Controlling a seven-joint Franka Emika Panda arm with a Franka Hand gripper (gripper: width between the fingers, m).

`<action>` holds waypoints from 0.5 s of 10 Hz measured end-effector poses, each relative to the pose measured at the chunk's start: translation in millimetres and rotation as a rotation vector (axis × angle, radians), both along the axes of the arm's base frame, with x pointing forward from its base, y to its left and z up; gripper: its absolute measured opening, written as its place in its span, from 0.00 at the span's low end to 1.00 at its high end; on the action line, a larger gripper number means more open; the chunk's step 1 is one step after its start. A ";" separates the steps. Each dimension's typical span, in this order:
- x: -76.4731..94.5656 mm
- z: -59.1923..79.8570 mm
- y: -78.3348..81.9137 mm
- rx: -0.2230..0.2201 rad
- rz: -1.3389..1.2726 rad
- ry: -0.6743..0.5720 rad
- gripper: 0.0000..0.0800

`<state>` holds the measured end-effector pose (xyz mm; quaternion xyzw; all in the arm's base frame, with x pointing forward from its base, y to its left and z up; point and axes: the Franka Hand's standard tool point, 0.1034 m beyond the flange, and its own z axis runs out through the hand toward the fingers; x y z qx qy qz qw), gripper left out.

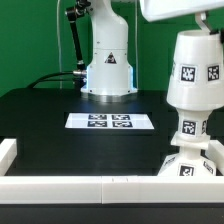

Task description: Assemble lamp

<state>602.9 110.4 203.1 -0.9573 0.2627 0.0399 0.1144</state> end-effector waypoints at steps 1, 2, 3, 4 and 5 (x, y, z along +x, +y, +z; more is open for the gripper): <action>-5.2 -11.2 2.7 -0.014 0.017 0.013 0.06; -7.8 -22.2 2.6 -0.026 0.032 0.028 0.06; -8.7 -30.3 1.8 -0.042 0.045 0.035 0.06; -8.5 -37.7 2.2 -0.056 0.056 0.035 0.06; -9.6 -42.4 4.0 -0.058 0.060 0.040 0.06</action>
Offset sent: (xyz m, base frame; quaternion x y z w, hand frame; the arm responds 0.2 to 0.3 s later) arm 0.0065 -0.0005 -0.0228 -0.0415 0.0284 -0.0439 0.9978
